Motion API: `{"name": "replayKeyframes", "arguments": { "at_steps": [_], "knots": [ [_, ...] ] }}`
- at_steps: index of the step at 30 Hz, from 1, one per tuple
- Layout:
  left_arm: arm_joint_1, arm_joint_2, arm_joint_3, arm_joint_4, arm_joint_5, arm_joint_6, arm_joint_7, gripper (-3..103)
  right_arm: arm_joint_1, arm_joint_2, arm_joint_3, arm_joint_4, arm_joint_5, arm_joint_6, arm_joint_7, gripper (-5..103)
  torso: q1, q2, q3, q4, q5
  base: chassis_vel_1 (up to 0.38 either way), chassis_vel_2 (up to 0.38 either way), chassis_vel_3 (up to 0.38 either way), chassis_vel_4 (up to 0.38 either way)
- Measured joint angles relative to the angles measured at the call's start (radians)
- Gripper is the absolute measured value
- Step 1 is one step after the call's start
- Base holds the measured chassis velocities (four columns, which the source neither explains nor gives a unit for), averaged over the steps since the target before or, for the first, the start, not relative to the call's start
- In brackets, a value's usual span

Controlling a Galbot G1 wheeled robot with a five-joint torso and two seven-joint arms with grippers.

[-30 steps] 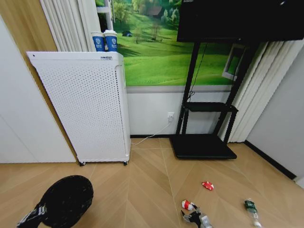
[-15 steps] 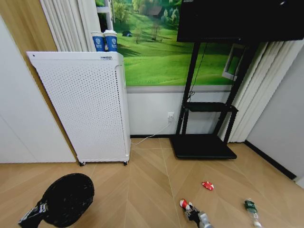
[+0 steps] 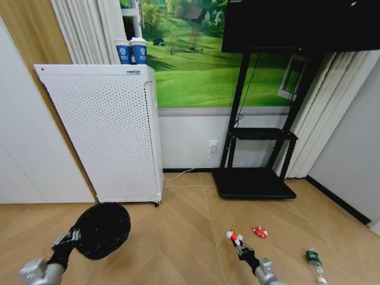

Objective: Pick up the trash bin and place the garbage on the floor into it.

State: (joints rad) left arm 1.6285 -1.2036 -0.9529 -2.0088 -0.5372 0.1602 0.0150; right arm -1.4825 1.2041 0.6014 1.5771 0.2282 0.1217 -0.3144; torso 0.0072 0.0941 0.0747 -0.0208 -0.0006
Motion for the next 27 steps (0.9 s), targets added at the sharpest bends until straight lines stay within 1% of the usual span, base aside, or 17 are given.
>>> {"name": "replayKeyframes", "arguments": {
  "at_steps": [2,3,4,7,9,12,13,14,16,17,20,21,22,23,24,26,27],
  "knots": [
    [-0.011,0.015,0.015,0.004,-0.011,0.001,-0.007,7,0.0,-0.01,-0.013,0.023,0.003,0.007,-0.002,24,0.0,0.0,0.0,0.0003,0.0001,0.0,0.0,0.0,0.0],
    [-0.037,0.043,0.05,0.013,-0.029,0.001,-0.024,7,-0.003,-0.02,-0.033,0.052,-0.004,0.026,-0.012,24,0.0,0.0,0.0,0.0016,0.0006,0.0,0.0,0.0,0.0],
    [-0.126,0.132,0.188,0.069,-0.054,-0.006,-0.049,7,-0.031,-0.016,-0.072,0.132,-0.039,0.059,-0.042,24,0.0,0.0,0.0,0.0005,0.0007,0.0,0.0,0.0,0.0],
    [-0.162,0.169,0.262,0.109,-0.056,-0.02,-0.034,7,-0.044,-0.016,-0.097,0.175,-0.04,0.072,-0.059,24,0.0,0.0,0.0,0.0001,0.0006,0.0,0.0,0.0,0.0],
    [-0.203,0.197,0.342,0.15,-0.091,-0.029,-0.017,7,-0.051,-0.018,-0.123,0.213,-0.04,0.095,-0.068,24,0.0,0.0,0.0,0.0011,0.0005,0.0,0.0,0.0,0.0],
    [-0.208,0.2,0.35,0.153,-0.097,-0.029,-0.017,7,-0.052,-0.018,-0.126,0.217,-0.039,0.096,-0.069,24,0.0,0.0,0.0,0.0012,0.0005,0.0,0.0,0.0,0.0],
    [-0.242,0.215,0.402,0.175,-0.131,-0.028,-0.013,7,-0.061,-0.018,-0.136,0.236,-0.036,0.104,-0.073,24,0.0,0.0,0.0,0.0009,0.0004,0.0,0.0,0.0,0.0],
    [-0.242,0.215,0.402,0.175,-0.131,-0.028,-0.013,7,-0.061,-0.018,-0.136,0.236,-0.036,0.104,-0.073,24,0.0,0.0,0.0,0.0009,0.0004,0.0,0.0,0.0,0.0],
    [-0.342,0.241,0.511,0.242,-0.178,-0.028,-0.01,7,-0.076,-0.016,-0.153,0.266,-0.036,0.118,-0.077,24,0.0,0.0,0.0,0.0006,0.0005,0.0,0.0,0.0,0.0],
    [-0.342,0.241,0.511,0.242,-0.178,-0.028,-0.01,7,-0.076,-0.016,-0.153,0.266,-0.036,0.118,-0.077,24,0.0,0.0,0.0,0.0006,0.0005,0.0,0.0,0.0,0.0],
    [-0.532,0.26,0.697,0.392,-0.182,-0.042,0.012,7,-0.091,-0.018,-0.172,0.294,-0.045,0.125,-0.081,24,0.0,0.0,0.0,0.0005,0.0004,0.0,0.0,0.0,0.0],
    [-0.532,0.26,0.697,0.392,-0.182,-0.042,0.012,7,-0.091,-0.018,-0.172,0.294,-0.045,0.125,-0.081,24,0.0,0.0,0.0,0.0005,0.0004,0.0,0.0,0.0,0.0],
    [-0.619,0.237,0.805,0.468,-0.166,-0.052,0.022,7,-0.086,-0.019,-0.181,0.295,-0.05,0.125,-0.081,24,0.0,0.0,0.0,0.0006,0.0008,0.0,0.0,0.0,0.0],
    [-0.662,0.222,0.861,0.502,-0.157,-0.057,0.026,7,-0.078,-0.019,-0.186,0.291,-0.052,0.125,-0.08,24,0.0,0.0,0.0,0.0005,0.0002,0.0,0.0,0.0,0.0],
    [-0.662,0.222,0.861,0.502,-0.157,-0.057,0.026,7,-0.078,-0.019,-0.186,0.291,-0.052,0.125,-0.08,24,0.0,0.0,0.0,0.0005,0.0002,0.0,0.0,0.0,0.0],
    [-0.739,0.194,0.96,0.554,-0.144,-0.072,0.039,7,-0.058,-0.019,-0.198,0.279,-0.052,0.12,-0.077,24,0.0,0.0,0.0,0.0005,0.0008,0.0,0.0,0.0,0.0],
    [-0.739,0.194,0.96,0.554,-0.144,-0.072,0.039,7,-0.058,-0.019,-0.198,0.279,-0.052,0.12,-0.077,24,0.0,0.0,0.0,0.0005,0.0008,0.0,0.0,0.0,0.0]
  ]
}}
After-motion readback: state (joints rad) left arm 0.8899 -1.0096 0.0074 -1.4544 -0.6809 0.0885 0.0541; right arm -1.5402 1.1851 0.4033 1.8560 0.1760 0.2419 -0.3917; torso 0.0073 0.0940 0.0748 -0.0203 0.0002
